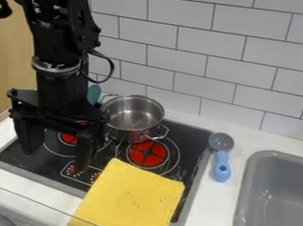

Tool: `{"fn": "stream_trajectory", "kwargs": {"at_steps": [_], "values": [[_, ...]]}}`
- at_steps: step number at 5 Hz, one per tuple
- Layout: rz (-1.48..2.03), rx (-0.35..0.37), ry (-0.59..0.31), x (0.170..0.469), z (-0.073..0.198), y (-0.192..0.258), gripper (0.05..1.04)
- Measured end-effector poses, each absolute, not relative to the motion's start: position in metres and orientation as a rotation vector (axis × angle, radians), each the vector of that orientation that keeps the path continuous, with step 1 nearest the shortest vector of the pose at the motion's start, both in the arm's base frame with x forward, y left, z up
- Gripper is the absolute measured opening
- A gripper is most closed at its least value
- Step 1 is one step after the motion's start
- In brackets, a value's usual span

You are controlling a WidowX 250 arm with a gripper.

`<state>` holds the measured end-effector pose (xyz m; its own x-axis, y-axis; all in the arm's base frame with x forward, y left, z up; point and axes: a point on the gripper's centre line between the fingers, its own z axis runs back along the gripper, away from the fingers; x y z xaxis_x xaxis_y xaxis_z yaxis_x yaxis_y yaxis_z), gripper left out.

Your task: Move the yellow cloth to the lower left side of the burner

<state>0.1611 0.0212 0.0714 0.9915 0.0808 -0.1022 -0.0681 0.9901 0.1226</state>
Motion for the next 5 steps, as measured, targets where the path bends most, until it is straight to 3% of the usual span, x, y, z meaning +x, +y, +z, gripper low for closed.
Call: {"fn": "stream_trajectory", "kwargs": {"at_steps": [1, 3, 5], "values": [[0.076, 0.113, 0.152, 0.149, 0.062, 0.020, 0.999], [0.018, 0.002, 0.081, 0.166, 0.033, -0.010, 0.999], [-0.005, -0.038, 0.082, 0.174, 0.009, -0.024, 0.999]]}}
